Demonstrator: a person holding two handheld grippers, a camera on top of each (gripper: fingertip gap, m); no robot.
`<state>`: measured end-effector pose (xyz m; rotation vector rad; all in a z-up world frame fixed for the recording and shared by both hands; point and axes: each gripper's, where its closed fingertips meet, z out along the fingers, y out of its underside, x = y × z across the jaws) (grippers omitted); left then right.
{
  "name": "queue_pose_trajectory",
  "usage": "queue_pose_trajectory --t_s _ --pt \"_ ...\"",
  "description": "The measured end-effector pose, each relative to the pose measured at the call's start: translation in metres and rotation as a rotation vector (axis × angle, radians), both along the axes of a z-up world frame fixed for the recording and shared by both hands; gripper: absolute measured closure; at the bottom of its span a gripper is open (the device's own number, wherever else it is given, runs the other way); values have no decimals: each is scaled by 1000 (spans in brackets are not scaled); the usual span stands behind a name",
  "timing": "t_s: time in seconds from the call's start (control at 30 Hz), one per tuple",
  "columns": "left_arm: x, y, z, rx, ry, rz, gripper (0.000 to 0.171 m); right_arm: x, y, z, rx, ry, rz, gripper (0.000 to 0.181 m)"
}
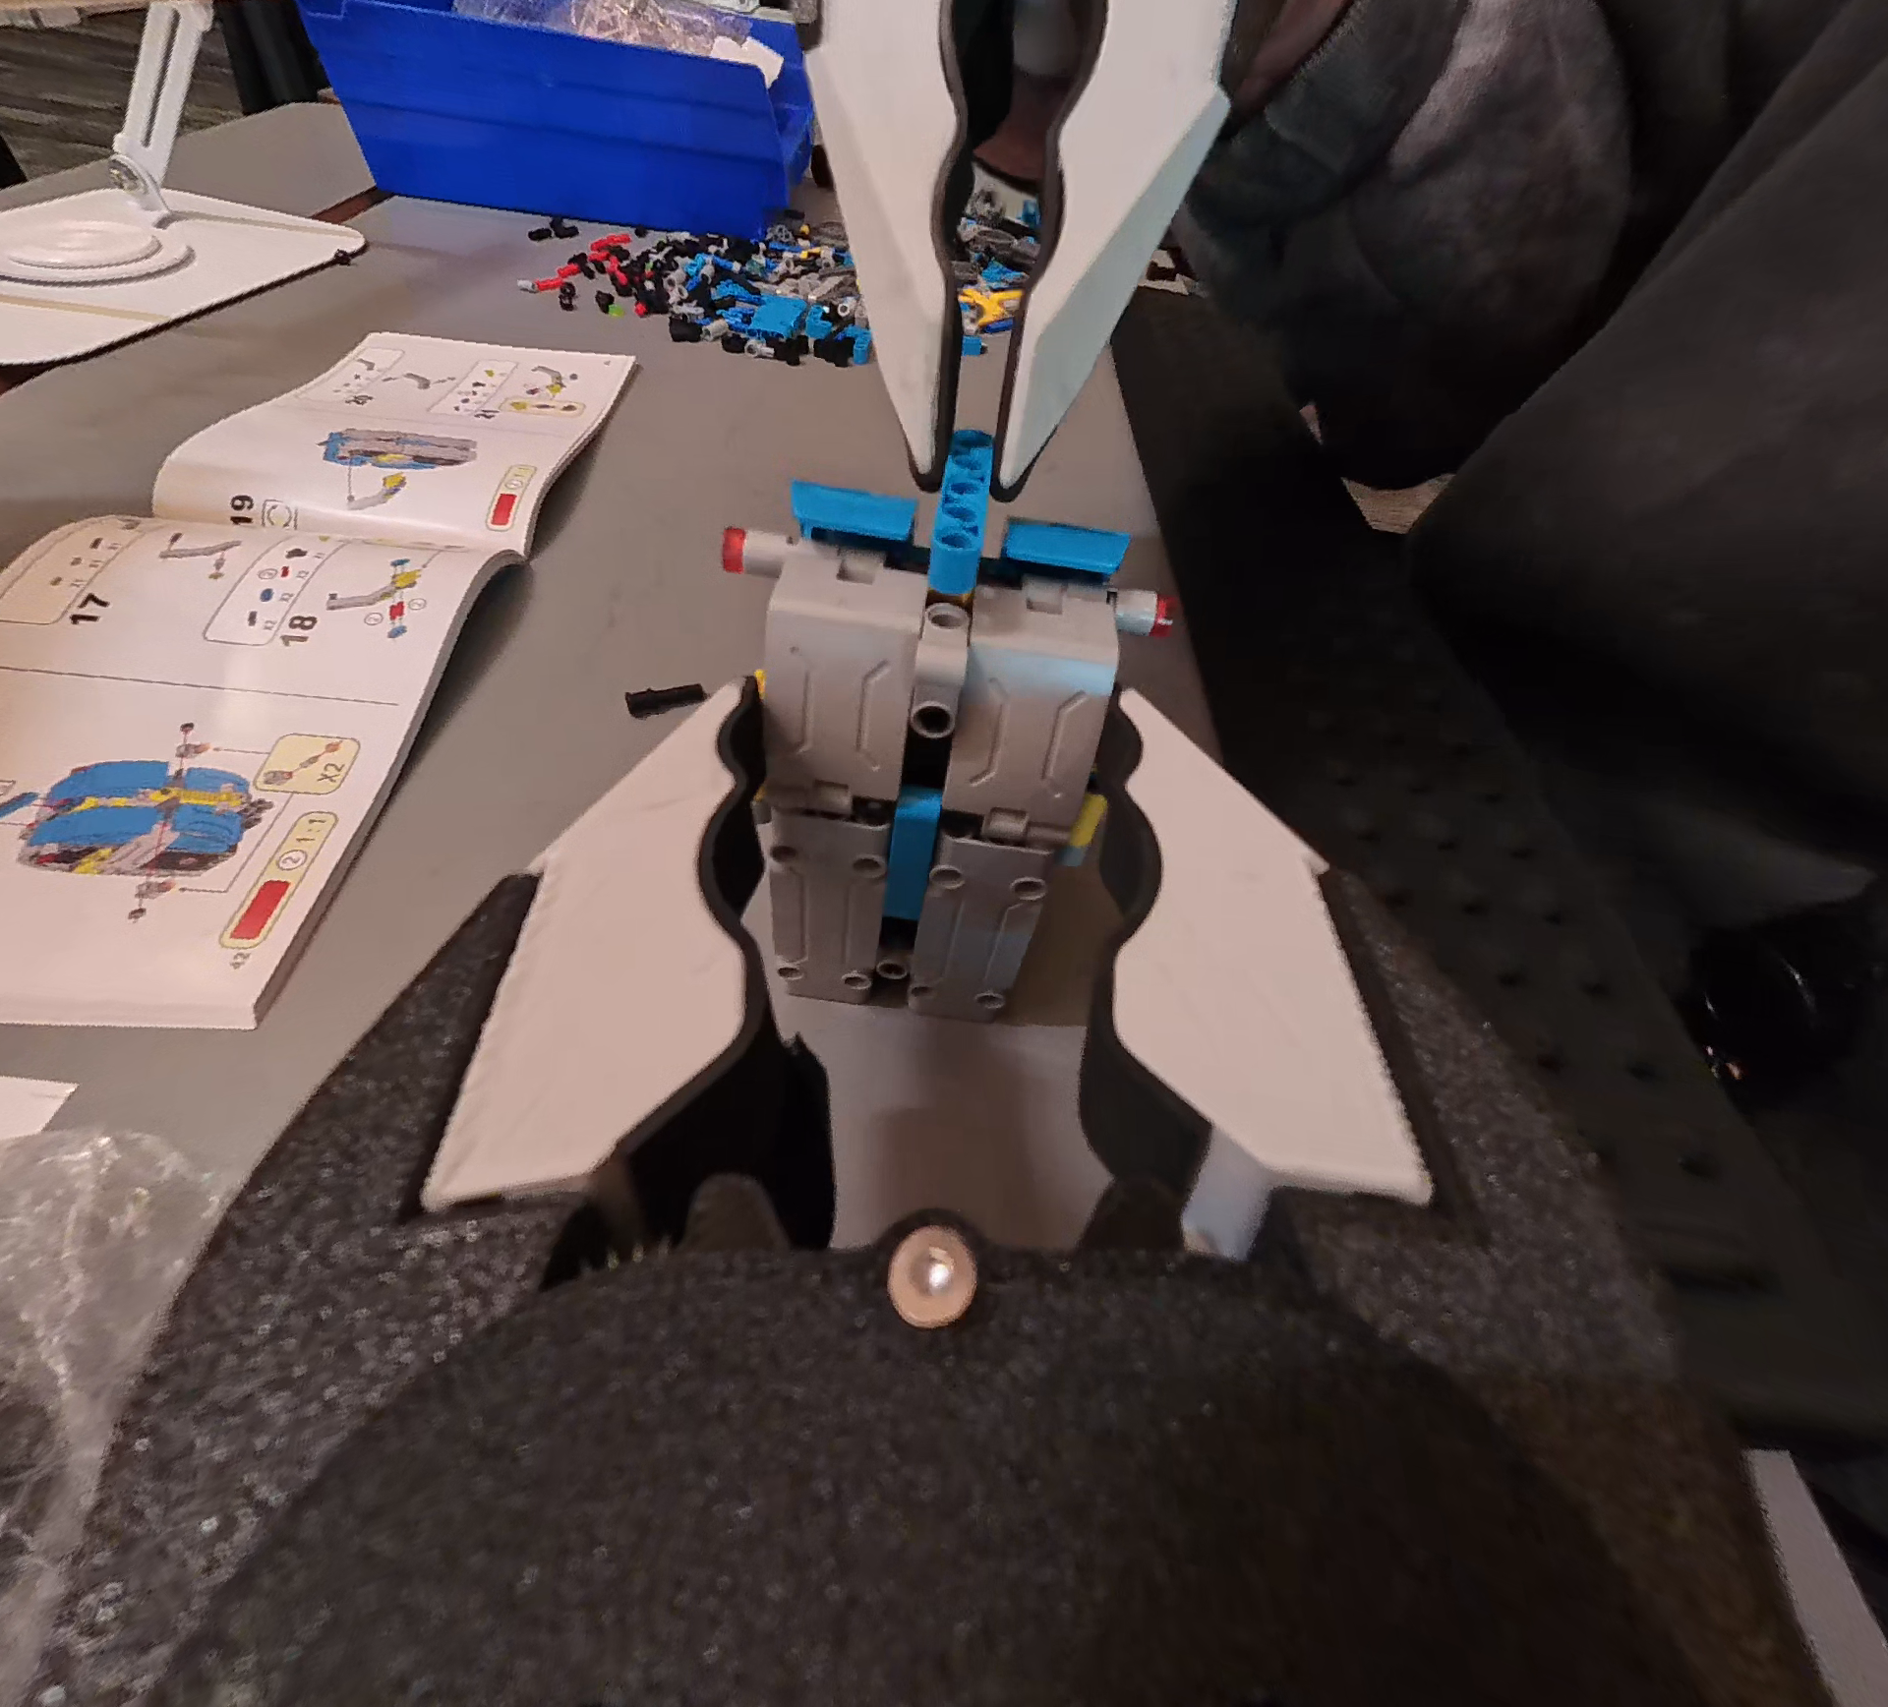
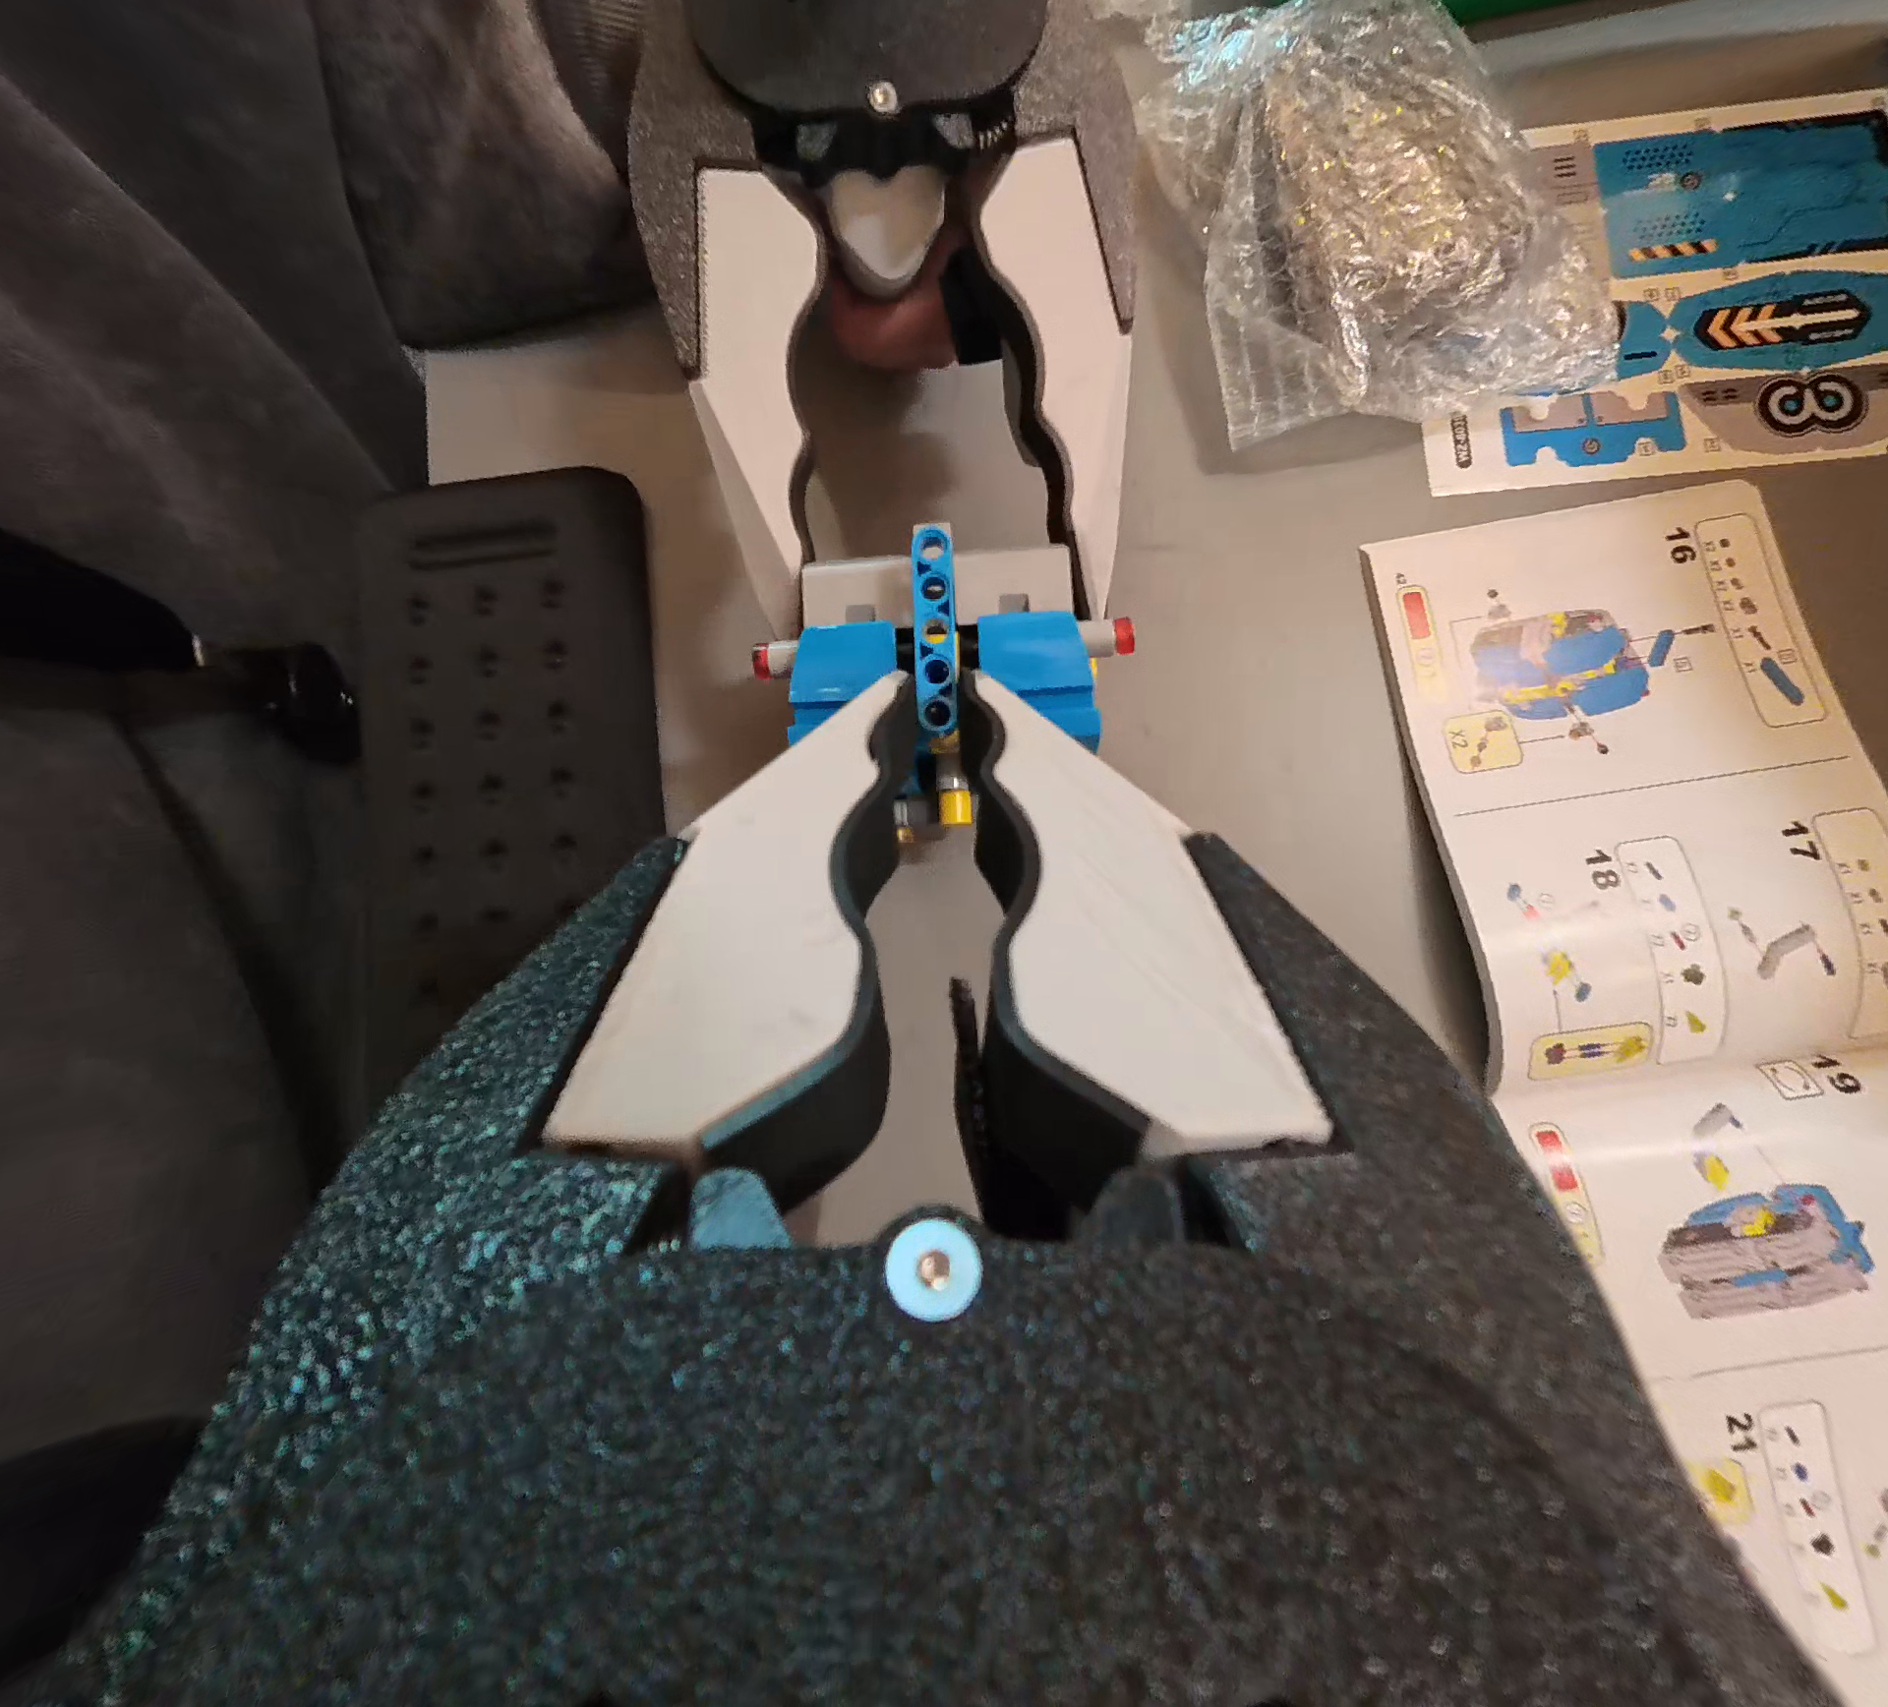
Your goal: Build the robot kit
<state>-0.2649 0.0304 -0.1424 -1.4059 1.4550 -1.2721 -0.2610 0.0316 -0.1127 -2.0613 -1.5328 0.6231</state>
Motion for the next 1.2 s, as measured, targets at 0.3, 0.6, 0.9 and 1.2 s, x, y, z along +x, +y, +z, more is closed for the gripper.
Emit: queue_pose_trajectory --t_s 0.3,0.6,0.9,1.2 --pt "-24 9 45 -31 -157 4 130 -2 1 0 -19 -64 33 174" --pt "-7 1 37 -66 -193 -10 164 -6 1 0 -13 -16 51 174" --pt "-6 0 34 -64 -172 -32 165 -4 3 10 75 169 88 170" --pt "-4 0 35 -76 -172 -31 165 -3 2 6 82 212 96 175"
